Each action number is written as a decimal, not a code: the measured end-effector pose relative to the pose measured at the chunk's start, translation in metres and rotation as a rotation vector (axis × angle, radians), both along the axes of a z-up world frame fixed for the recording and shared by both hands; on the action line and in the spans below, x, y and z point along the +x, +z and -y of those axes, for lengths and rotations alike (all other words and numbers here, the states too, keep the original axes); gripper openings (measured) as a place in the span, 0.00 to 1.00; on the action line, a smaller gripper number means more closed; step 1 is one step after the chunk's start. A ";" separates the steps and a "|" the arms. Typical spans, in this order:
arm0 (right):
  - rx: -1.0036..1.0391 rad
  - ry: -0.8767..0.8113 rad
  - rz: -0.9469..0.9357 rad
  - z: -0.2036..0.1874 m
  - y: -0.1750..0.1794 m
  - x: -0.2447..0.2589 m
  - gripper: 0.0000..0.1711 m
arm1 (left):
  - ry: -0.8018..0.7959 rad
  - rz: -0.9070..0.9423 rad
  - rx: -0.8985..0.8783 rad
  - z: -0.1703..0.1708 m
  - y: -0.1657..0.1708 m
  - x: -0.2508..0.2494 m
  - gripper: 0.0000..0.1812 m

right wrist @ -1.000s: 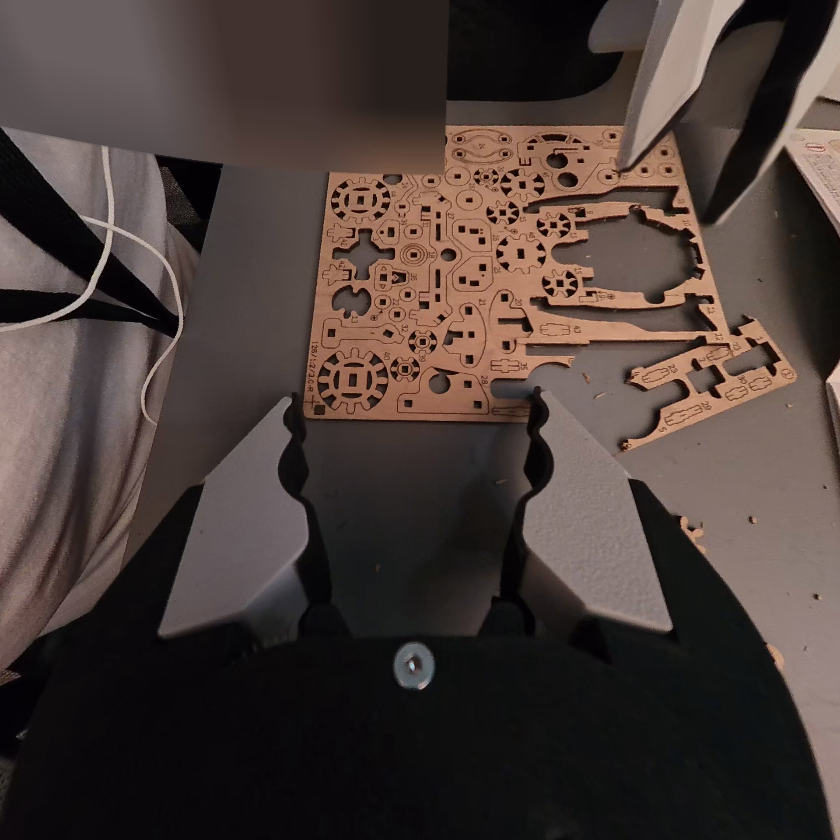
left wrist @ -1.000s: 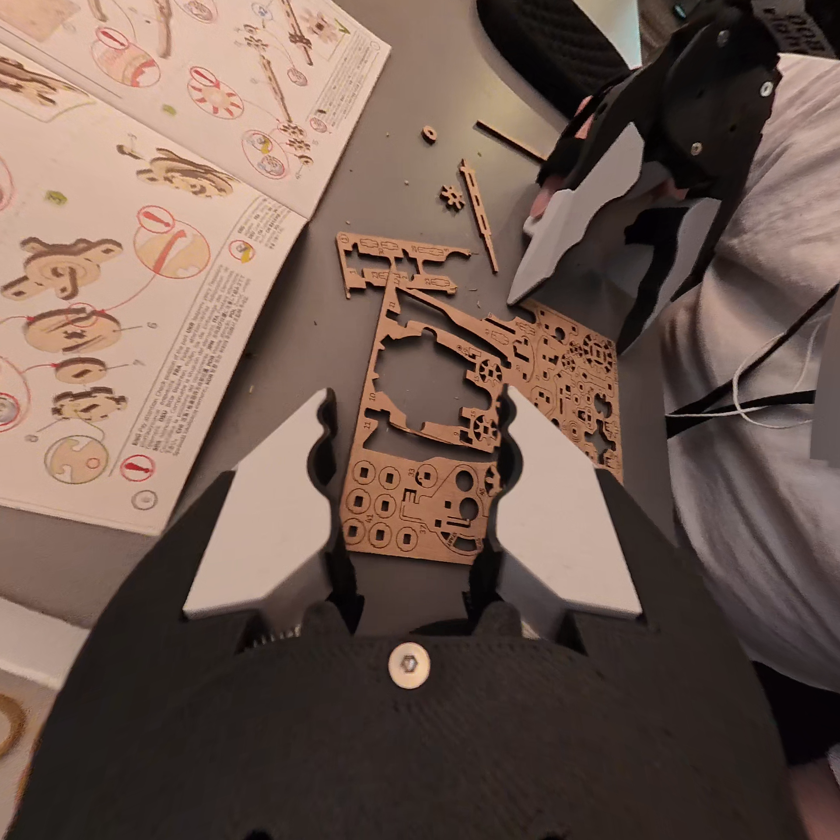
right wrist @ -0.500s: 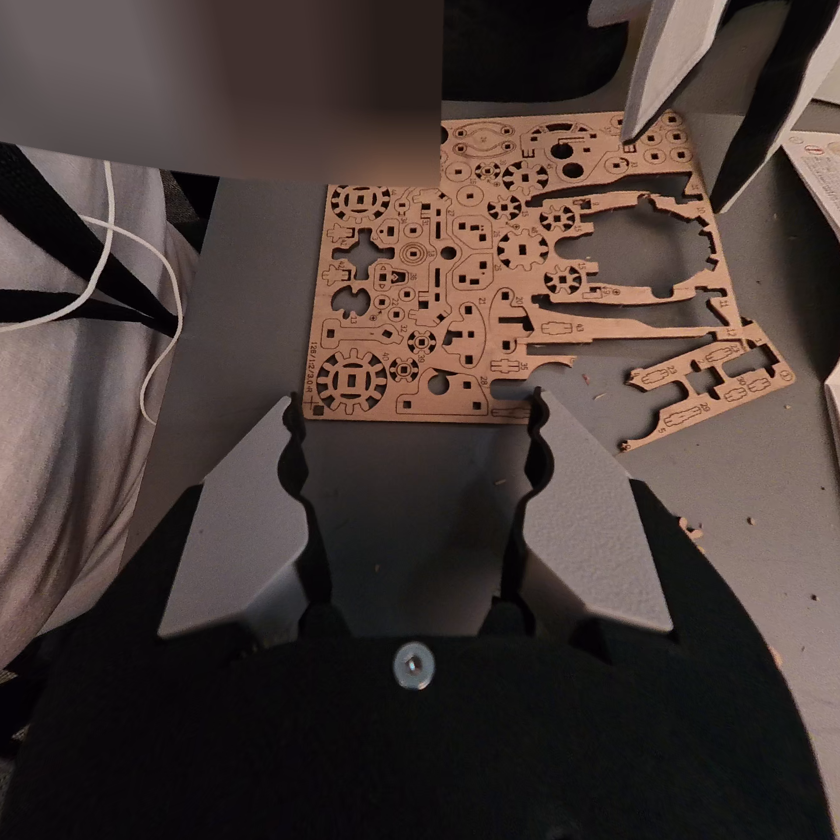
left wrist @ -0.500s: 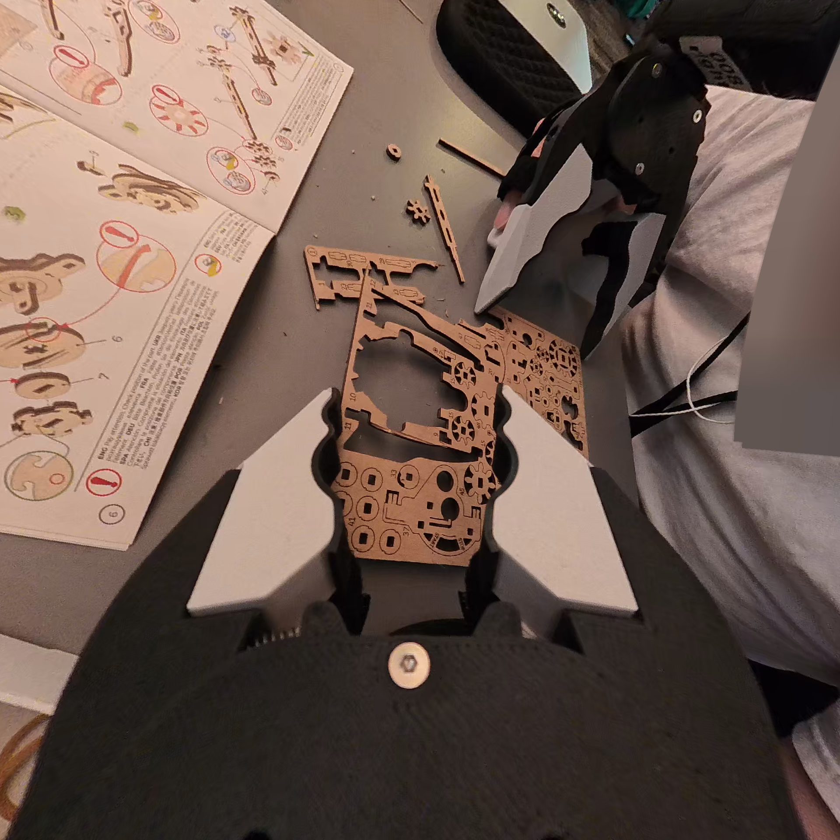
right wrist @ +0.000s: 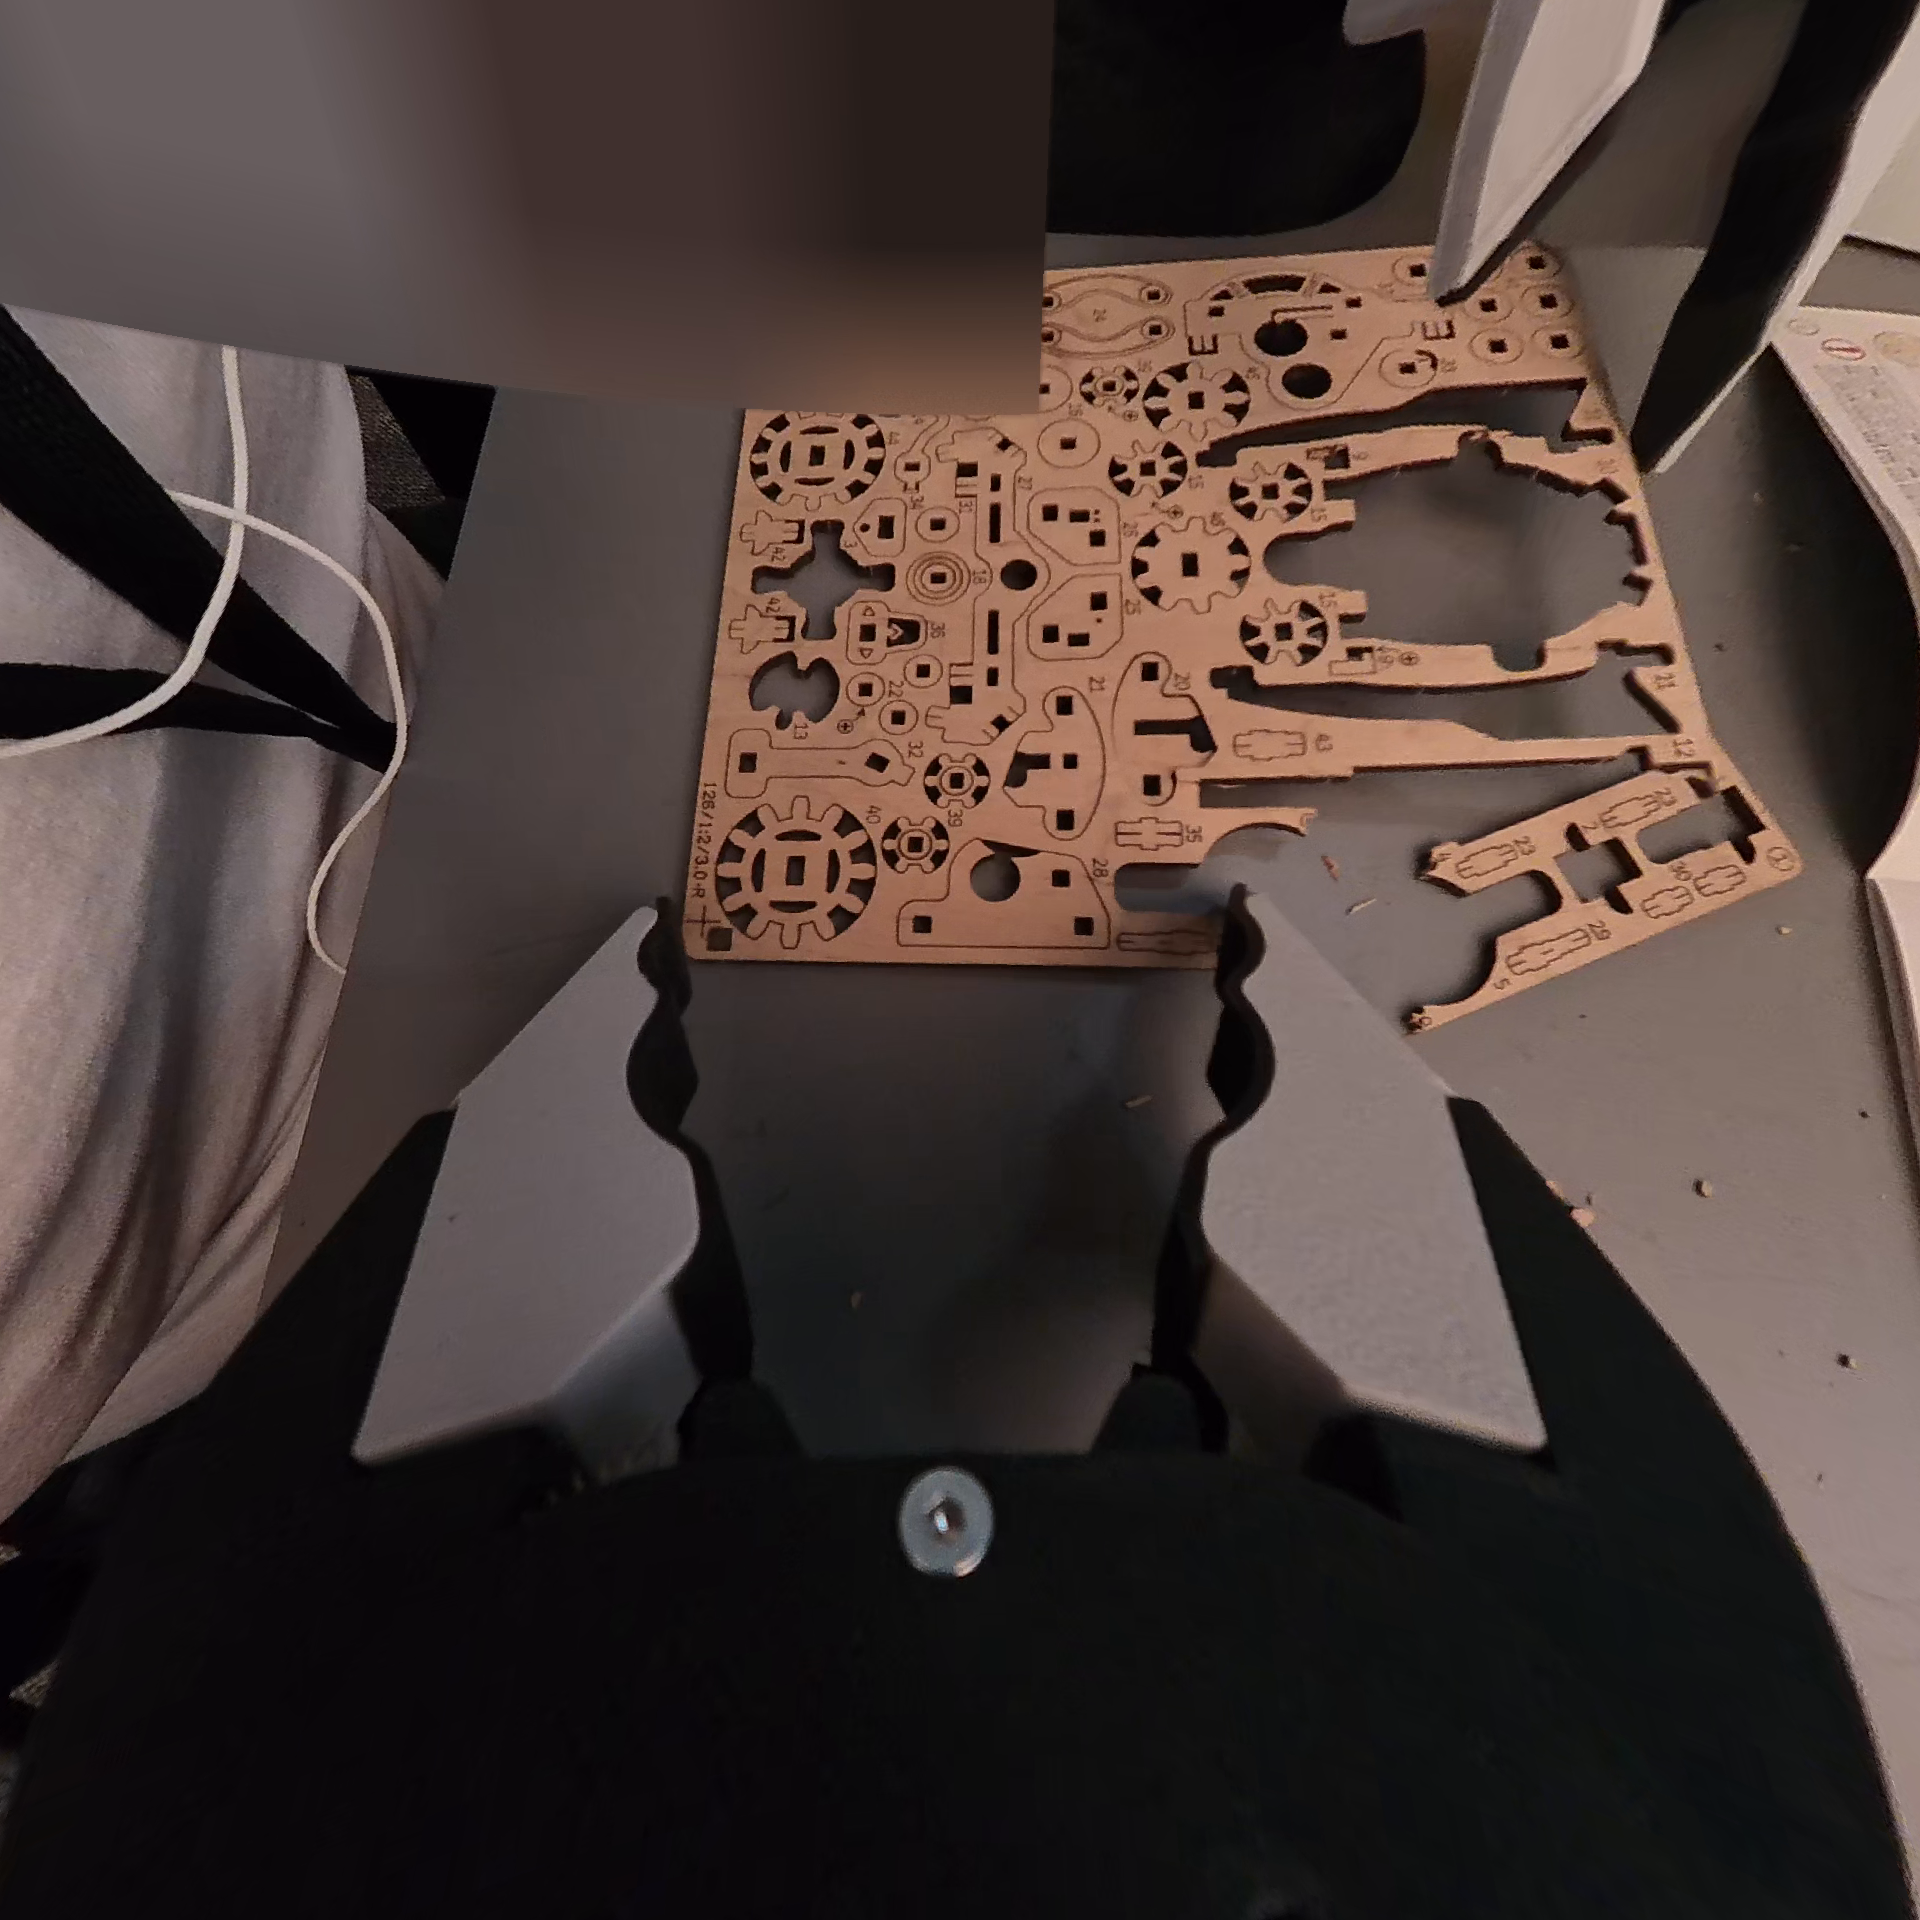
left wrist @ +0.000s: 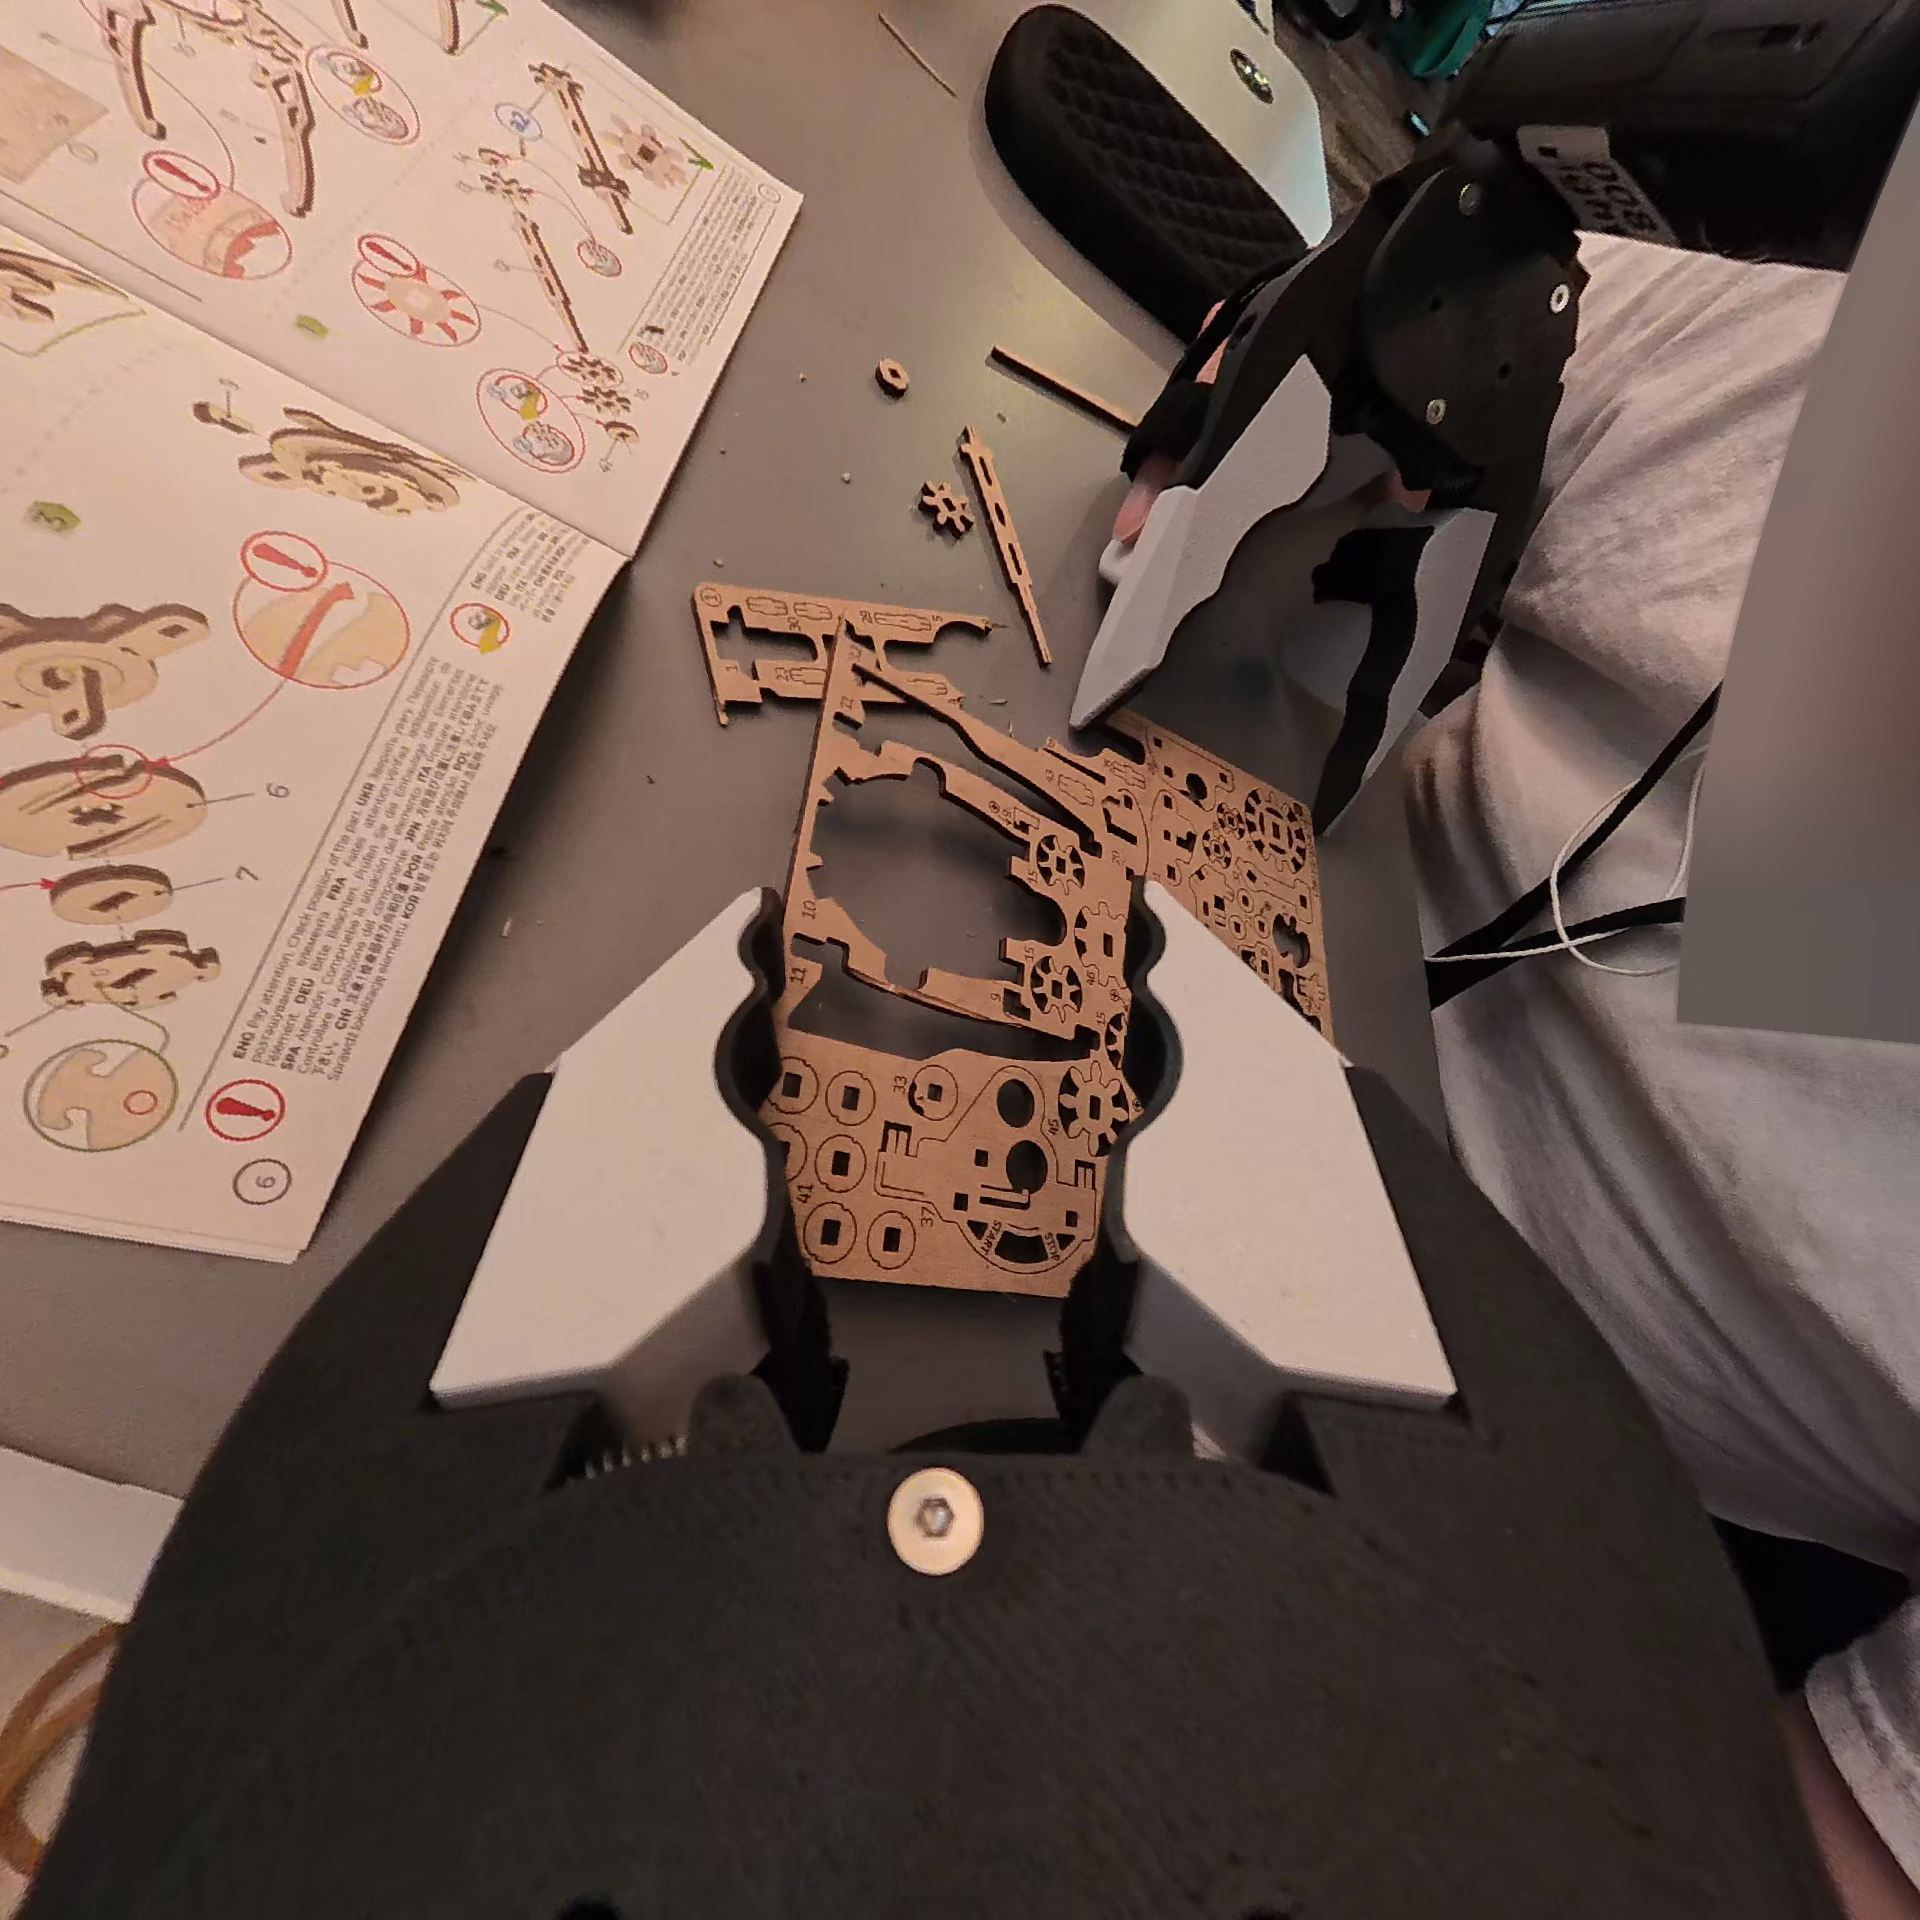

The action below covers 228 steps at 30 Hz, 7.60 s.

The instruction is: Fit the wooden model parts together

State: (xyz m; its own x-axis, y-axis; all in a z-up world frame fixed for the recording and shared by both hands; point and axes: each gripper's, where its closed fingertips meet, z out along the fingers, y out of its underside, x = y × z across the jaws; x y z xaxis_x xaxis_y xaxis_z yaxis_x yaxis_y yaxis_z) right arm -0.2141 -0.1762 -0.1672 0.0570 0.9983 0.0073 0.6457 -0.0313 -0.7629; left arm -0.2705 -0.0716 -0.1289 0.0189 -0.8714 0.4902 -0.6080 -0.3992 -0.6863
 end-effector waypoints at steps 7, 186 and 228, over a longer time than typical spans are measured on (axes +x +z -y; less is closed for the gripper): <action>-0.007 -0.005 0.002 -0.001 0.000 0.000 0.60 | -0.004 0.009 0.014 0.001 0.003 0.001 0.36; -0.255 -0.317 -0.436 -0.076 0.079 0.005 0.34 | 0.029 0.171 -0.325 -0.005 0.032 -0.008 0.02; -0.721 -0.322 -0.544 -0.083 0.081 -0.040 0.01 | -0.134 0.139 -0.286 0.045 0.029 0.026 0.01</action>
